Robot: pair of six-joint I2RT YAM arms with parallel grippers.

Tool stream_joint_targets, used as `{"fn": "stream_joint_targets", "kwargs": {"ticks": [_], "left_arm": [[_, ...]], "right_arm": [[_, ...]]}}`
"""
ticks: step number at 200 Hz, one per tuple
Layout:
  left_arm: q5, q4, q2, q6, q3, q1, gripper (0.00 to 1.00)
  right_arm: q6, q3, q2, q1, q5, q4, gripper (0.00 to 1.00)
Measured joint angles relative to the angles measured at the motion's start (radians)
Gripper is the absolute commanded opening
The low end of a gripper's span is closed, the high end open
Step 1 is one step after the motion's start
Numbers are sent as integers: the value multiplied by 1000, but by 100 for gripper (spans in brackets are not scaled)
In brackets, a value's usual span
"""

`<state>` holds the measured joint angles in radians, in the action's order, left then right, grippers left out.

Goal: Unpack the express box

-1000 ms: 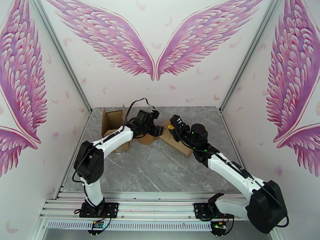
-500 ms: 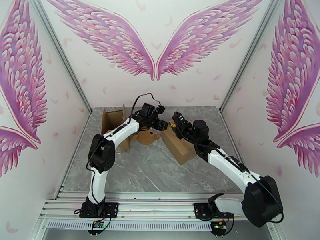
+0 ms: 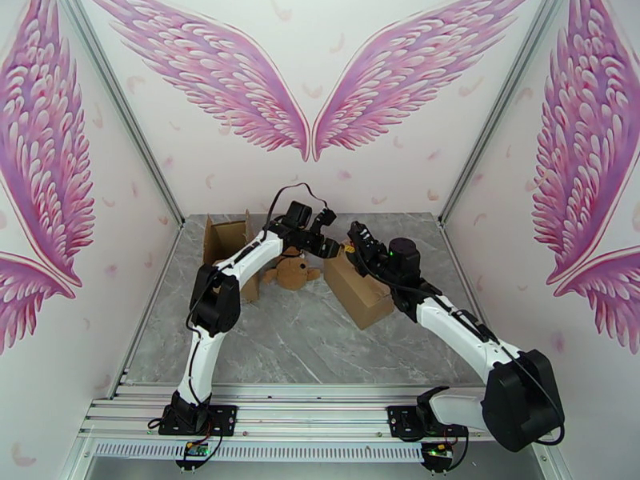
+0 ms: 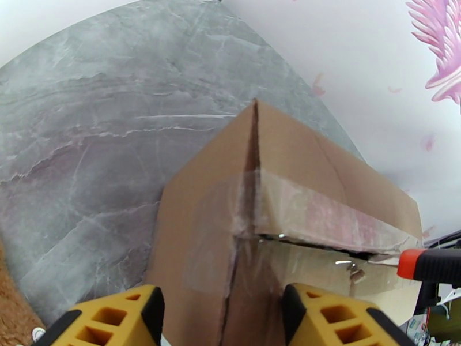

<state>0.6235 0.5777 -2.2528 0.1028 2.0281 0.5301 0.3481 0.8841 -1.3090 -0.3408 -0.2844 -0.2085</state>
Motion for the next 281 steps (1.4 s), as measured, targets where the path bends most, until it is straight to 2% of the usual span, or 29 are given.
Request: {"fn": "stream_joint_targets", "kwargs": {"ticks": [61,88,184,281], "left_arm": [[19,-6,0,7,-2,-11,18],[14,-2,-1,4,-2,-11,12],[-5,-8,-3,2,-2,-6,10],[-52,7,-3,-51,10,12,10]], "right_arm": [[1,6,19,0,1,40,0],[1,6,51,0,8,63,0],[16,-71,143,-5,38,64,0],[50,-61,108,-7,64,25,0]]}}
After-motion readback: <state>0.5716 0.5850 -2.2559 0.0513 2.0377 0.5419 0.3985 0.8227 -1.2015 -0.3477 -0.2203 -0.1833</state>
